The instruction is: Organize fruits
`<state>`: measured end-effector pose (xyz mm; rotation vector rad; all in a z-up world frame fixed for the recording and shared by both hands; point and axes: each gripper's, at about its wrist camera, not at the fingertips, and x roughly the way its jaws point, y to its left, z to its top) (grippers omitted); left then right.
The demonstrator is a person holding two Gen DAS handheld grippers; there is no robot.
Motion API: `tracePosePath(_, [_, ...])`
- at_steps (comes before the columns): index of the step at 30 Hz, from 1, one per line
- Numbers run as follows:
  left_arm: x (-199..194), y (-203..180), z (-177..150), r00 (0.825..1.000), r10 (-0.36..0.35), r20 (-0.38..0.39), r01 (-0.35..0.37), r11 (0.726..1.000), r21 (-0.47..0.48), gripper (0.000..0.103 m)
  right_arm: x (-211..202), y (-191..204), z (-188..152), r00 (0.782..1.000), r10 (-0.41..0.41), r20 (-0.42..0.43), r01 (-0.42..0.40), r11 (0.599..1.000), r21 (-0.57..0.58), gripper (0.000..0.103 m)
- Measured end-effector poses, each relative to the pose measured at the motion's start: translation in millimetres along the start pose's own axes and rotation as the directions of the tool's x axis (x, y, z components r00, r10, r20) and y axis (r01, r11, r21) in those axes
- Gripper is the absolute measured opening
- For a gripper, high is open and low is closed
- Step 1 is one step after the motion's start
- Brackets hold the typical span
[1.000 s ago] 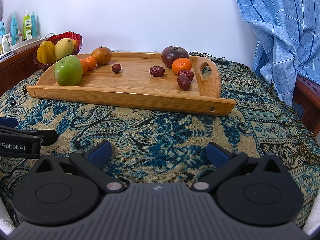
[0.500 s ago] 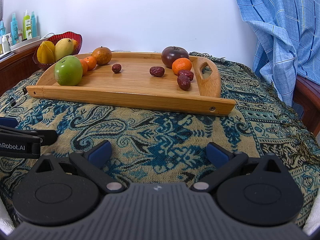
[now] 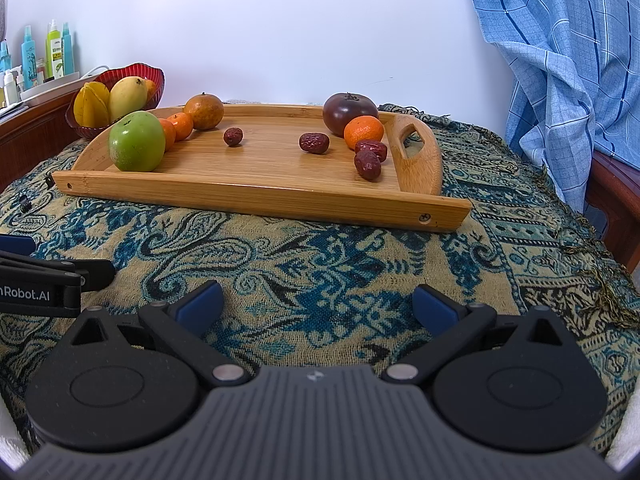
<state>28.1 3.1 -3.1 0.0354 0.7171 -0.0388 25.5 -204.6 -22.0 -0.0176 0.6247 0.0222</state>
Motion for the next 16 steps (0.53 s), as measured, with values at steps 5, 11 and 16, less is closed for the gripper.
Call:
tracePosePath(5, [-0.1,0.1,-0.1,1.000,-0.001,0.000,0.001,1.000,0.000,0.103,0.0,0.0,0.0,1.000,0.000,0.000,0.000,1.000,0.000,0.103])
tracePosePath(11, [-0.1,0.2,-0.2,1.000,-0.001,0.000,0.001,1.000,0.000,0.103,0.1,0.1,-0.2,1.000,0.000,0.000,0.000,1.000,0.000,0.103])
tracePosePath(16, [-1.1,-1.1,-2.8,1.000,-0.003,0.013,0.003,1.000,0.002,0.103,0.1,0.1,-0.1,1.000,0.000,0.000,0.000,1.000,0.000,0.103])
